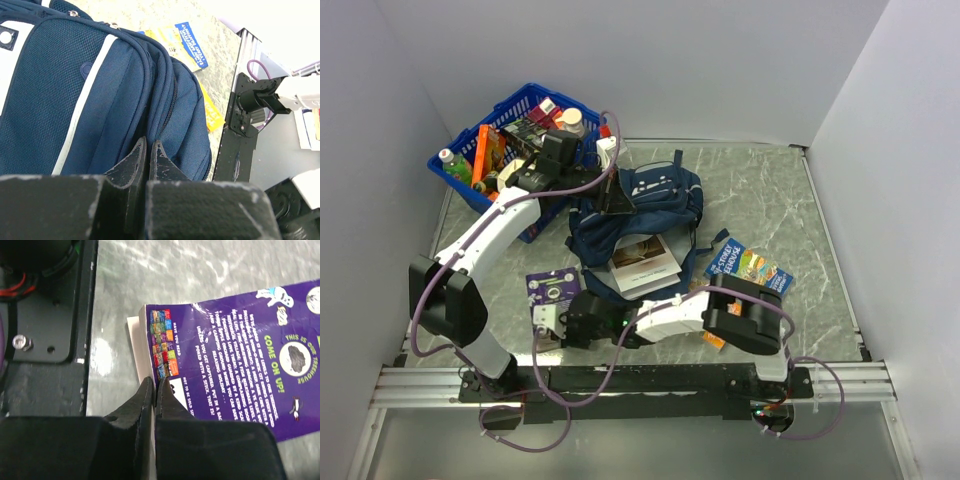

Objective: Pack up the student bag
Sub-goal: Pick up the book from the center of the board.

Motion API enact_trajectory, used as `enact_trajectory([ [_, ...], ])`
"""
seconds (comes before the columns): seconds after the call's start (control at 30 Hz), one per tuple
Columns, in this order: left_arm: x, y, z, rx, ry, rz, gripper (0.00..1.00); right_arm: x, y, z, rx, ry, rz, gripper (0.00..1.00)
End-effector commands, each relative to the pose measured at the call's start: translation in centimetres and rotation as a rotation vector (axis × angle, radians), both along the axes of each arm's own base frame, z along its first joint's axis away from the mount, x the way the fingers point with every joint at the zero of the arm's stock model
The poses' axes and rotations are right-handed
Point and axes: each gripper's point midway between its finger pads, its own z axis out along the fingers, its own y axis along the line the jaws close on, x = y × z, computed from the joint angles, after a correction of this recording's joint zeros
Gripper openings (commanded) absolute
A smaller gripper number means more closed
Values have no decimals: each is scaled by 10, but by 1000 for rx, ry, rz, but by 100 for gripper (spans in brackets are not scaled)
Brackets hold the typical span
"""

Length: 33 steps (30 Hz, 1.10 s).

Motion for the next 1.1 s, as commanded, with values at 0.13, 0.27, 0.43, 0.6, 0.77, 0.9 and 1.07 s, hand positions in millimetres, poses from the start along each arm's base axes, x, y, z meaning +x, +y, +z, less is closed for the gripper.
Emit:
enact_trajectory([
  [0.13,20,4,45,-45,-177,56,1,17,-36,72,114,-25,-193,0],
  [0.27,27,5,48,-42,-202,85,1,22,-60,129,204,-90,-254,0],
  [0.43,33,4,40,-21,-218,82,1,3,-89,191,284,-126,-247,0],
  [0.6,38,5,37,-19,-230,99,1,-11,-118,238,327,-177,-269,0],
  [0.77,44,5,32,0,-230,108,1,3,-160,290,401,-271,-372,0],
  [0.9,46,6,29,6,-232,116,1,14,-185,307,408,-349,-431,0],
  [1.07,46,7,26,17,-232,117,1,18,-211,337,447,-390,-463,0],
])
